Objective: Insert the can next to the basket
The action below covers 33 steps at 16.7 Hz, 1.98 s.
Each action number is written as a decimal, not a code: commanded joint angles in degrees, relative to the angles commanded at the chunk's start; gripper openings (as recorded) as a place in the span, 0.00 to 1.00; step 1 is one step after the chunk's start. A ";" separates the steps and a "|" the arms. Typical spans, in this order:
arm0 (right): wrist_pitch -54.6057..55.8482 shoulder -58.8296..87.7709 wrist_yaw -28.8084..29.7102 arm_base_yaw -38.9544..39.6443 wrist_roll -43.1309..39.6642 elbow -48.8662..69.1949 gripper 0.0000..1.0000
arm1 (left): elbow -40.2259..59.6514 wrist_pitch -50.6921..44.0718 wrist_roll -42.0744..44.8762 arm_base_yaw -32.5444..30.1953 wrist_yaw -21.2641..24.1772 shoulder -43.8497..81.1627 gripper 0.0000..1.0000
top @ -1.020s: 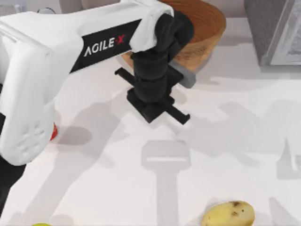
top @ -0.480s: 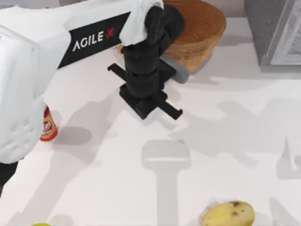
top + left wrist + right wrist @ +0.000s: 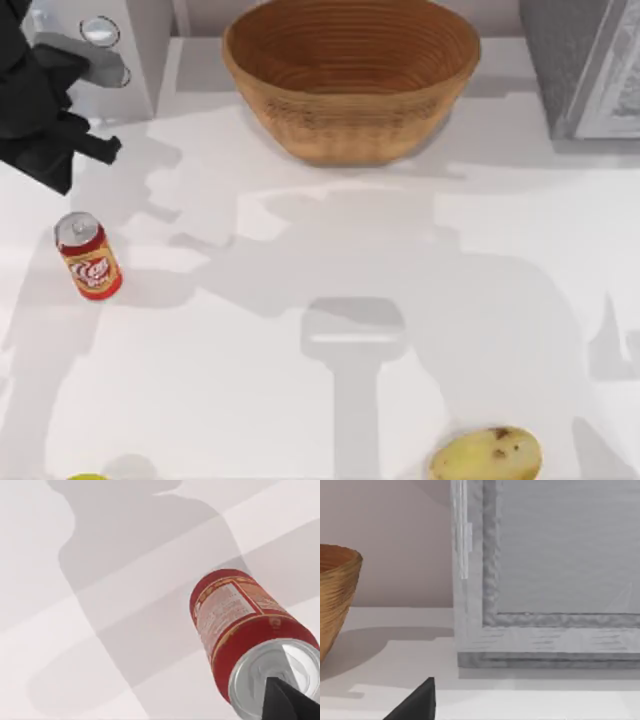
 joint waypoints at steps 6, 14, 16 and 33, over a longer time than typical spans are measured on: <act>0.00 0.00 0.00 0.00 0.00 0.00 1.00 | -9.04 7.82 -0.98 22.33 -3.20 -1.74 0.00; 0.00 0.00 0.00 0.00 0.00 0.00 1.00 | -11.65 10.94 -2.38 25.27 -4.27 0.57 0.00; 0.00 0.00 0.00 0.00 0.00 0.00 1.00 | -12.06 11.52 -2.43 25.34 -4.27 0.73 0.00; 0.00 0.00 0.00 0.00 0.00 0.00 1.00 | -12.84 12.59 -2.52 25.46 -4.26 1.08 0.75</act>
